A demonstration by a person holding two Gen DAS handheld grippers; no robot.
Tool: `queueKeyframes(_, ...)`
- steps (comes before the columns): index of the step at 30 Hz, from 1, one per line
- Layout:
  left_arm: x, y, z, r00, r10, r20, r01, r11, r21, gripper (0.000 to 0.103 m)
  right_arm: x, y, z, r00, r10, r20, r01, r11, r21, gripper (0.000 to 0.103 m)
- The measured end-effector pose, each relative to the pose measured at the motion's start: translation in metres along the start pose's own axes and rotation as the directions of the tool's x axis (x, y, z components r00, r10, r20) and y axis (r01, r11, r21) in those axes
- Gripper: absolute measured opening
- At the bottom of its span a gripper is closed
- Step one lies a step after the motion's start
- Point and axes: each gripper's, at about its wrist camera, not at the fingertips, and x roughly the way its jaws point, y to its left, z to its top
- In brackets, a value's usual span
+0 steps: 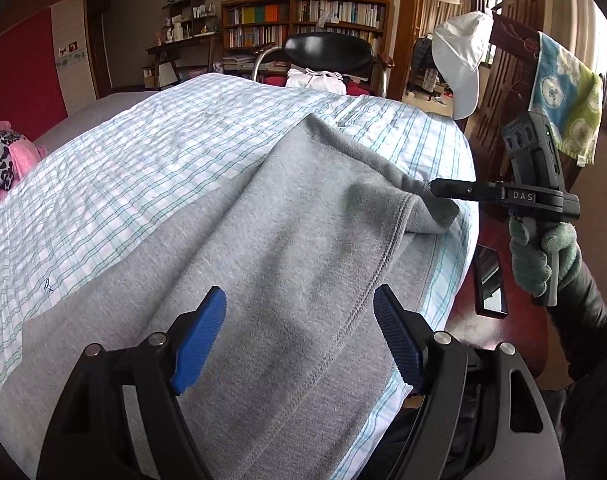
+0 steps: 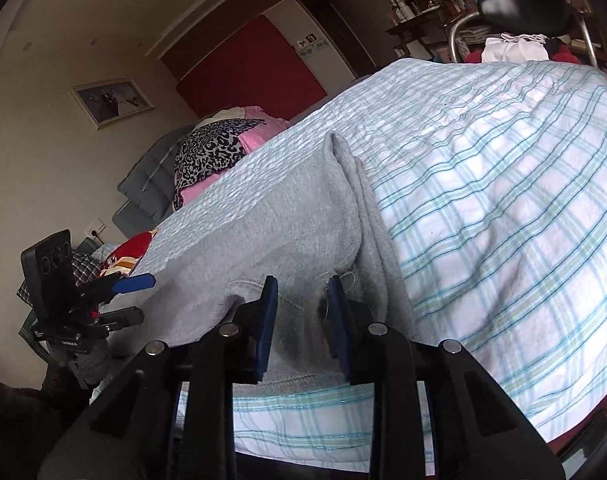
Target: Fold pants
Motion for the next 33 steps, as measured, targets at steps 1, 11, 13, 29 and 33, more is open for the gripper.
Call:
queueKeyframes(1, 0.002, 0.002, 0.005, 1.000, -0.002, 0.000, 0.002, 1.000, -0.007, 0.075, 0.000, 0.000, 0.000, 1.000, -0.018, 0.003, 0.018, 1.000, -0.002, 0.027)
queueKeyframes(11, 0.028, 0.003, 0.043, 0.999, -0.016, -0.044, 0.015, 1.000, -0.014, 0.075, 0.010, -0.023, -0.014, 0.999, 0.018, -0.027, -0.016, 0.998, 0.065, 0.027)
queueKeyframes(13, 0.033, 0.003, 0.052, 0.999, -0.016, -0.050, 0.015, 1.000, -0.014, 0.075, 0.012, -0.018, -0.010, 0.999, 0.032, -0.021, -0.031, 0.999, 0.044, 0.027)
queueKeyframes(29, 0.046, -0.031, 0.080, 0.995, -0.087, -0.041, 0.089, 0.995, 0.040, 0.077, -0.016, 0.025, 0.056, 0.974, 0.200, 0.104, -0.190, 0.977, -0.100, 0.010)
queueKeyframes(33, 0.041, -0.055, 0.085, 0.992, -0.126, -0.015, 0.127, 0.985, 0.121, 0.082, -0.016, 0.041, 0.070, 0.973, 0.204, 0.105, -0.188, 0.972, -0.140, 0.010)
